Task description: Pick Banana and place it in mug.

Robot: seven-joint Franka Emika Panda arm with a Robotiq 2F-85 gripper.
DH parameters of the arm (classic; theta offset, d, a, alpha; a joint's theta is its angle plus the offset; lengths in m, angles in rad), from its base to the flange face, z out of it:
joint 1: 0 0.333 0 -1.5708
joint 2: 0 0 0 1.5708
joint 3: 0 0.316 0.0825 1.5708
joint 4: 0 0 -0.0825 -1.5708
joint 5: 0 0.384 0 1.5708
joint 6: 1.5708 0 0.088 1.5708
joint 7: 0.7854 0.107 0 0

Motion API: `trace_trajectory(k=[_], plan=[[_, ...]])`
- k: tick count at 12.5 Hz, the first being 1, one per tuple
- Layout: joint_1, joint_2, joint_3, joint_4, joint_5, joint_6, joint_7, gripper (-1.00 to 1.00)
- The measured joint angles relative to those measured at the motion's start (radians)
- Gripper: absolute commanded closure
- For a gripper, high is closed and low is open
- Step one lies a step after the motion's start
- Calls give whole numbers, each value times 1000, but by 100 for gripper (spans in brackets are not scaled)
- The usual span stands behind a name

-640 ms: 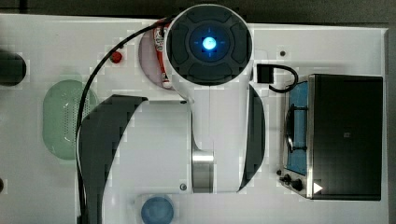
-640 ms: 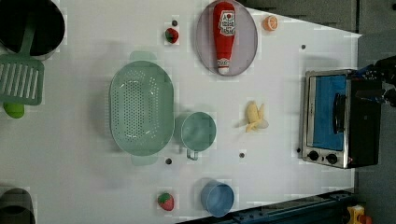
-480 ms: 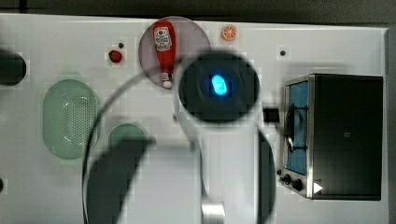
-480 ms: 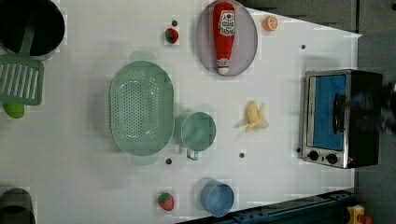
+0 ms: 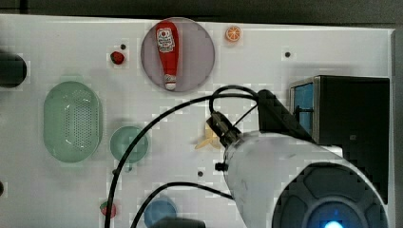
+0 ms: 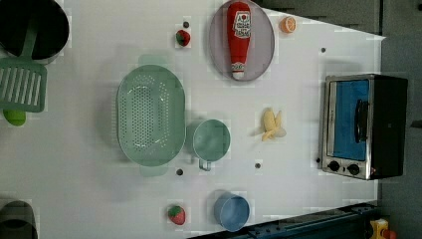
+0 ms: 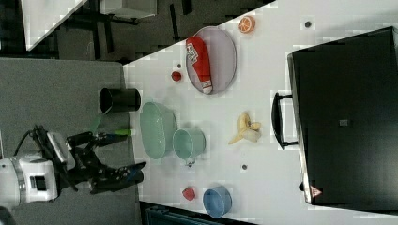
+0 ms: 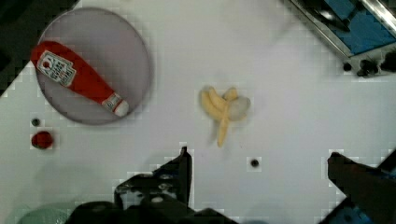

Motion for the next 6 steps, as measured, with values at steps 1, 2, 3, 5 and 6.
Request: trace_trajectory(k=[1,2,3,5,6], plan=[[1,14,6,-23,-7,35,0,-100],[2,41,19,-57,-15,58,0,-100],[4,73,29,-109,1,131,-5,-100],[8,150,20,-232,-3,242,-72,-100],[6,200,15,-279,-10,305,-113,-100]])
